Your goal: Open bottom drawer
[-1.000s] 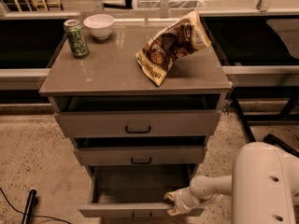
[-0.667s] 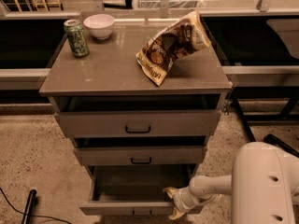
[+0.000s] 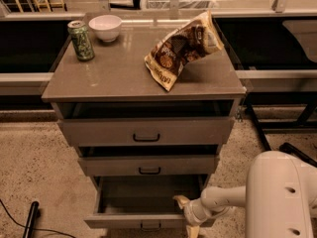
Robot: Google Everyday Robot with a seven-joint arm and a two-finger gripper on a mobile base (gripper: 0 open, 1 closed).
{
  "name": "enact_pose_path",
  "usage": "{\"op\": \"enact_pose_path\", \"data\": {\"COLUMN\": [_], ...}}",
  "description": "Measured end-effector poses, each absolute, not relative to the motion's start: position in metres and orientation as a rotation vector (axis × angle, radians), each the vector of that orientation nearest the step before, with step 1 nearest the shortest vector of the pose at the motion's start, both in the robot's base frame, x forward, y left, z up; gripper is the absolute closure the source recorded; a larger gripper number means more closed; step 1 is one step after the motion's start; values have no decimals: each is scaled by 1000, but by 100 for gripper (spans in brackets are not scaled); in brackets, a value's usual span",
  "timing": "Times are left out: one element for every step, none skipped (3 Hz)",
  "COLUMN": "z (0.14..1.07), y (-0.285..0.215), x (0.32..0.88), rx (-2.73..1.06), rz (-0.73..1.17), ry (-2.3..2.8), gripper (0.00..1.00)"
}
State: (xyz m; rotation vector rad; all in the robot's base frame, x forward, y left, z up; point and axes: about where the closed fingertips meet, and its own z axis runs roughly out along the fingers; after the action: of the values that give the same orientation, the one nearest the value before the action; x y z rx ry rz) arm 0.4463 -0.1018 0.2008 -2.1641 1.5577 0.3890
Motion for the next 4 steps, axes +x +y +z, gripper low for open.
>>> {"op": "enact_pose_path", "data": {"z": [211, 241, 264, 263], "y": [-98, -96, -103, -123], "x": [452, 466, 486, 509], "rx": [-2184, -2195, -2171, -2134], "rz": [397, 399, 379, 320], "ry": [1545, 1540, 1542, 1567], "gripper": [0, 4, 22, 54]}}
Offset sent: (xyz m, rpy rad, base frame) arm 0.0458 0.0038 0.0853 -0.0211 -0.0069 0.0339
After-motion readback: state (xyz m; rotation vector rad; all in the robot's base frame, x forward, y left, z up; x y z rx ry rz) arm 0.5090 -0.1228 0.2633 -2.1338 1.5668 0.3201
